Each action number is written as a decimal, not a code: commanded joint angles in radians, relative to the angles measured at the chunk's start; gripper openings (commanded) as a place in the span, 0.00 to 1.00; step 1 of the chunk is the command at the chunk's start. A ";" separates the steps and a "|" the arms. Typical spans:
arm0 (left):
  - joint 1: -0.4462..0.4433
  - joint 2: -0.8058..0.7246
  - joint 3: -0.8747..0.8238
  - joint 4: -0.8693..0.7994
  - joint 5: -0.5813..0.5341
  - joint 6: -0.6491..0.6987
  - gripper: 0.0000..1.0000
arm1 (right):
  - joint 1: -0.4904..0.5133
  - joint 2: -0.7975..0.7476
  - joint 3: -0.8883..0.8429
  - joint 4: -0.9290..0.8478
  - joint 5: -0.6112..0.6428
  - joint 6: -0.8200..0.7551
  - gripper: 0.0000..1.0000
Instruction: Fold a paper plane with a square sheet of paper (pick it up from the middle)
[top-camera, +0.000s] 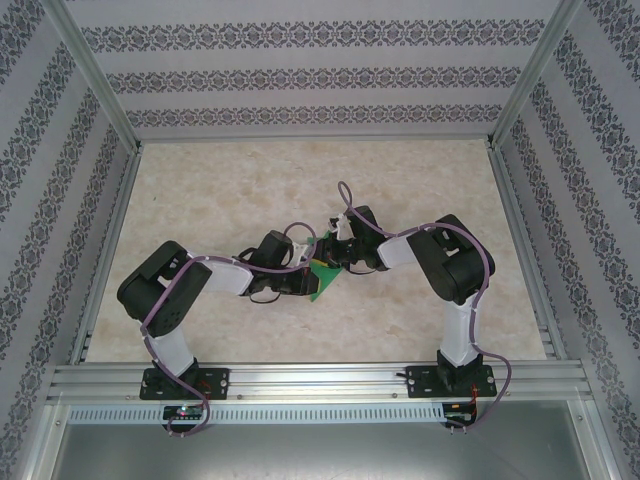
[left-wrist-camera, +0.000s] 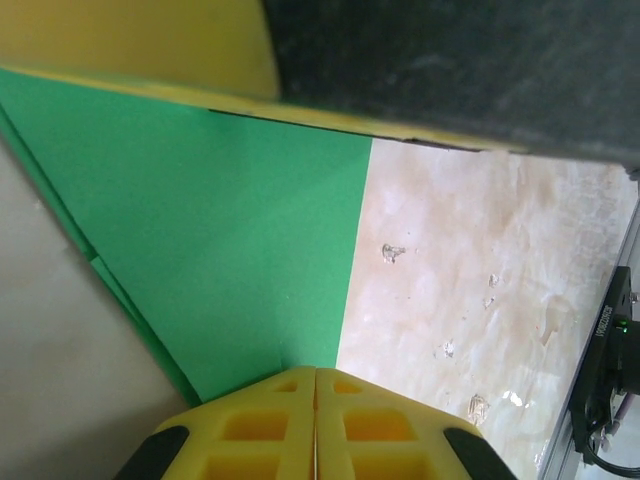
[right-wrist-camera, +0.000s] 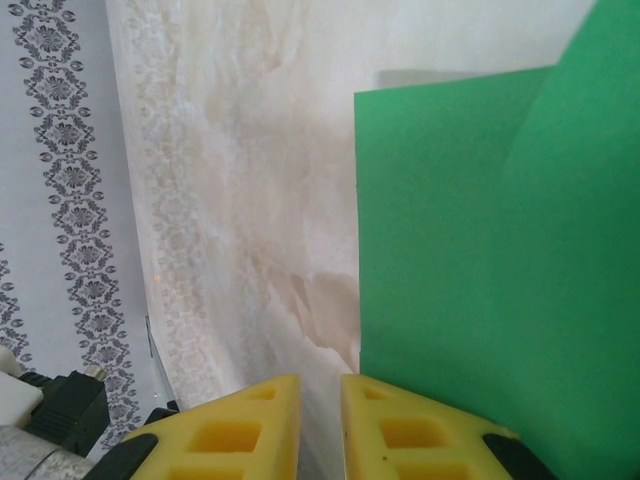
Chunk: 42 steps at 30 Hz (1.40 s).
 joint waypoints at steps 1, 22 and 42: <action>-0.057 0.034 -0.049 -0.088 0.100 0.019 0.10 | -0.011 0.079 -0.053 -0.137 0.089 -0.030 0.19; -0.084 0.011 -0.141 -0.124 0.083 0.032 0.06 | -0.014 0.081 -0.062 -0.135 0.098 -0.030 0.19; -0.091 -0.311 -0.073 -0.155 -0.082 -0.040 0.00 | -0.013 0.080 -0.060 -0.141 0.099 -0.036 0.19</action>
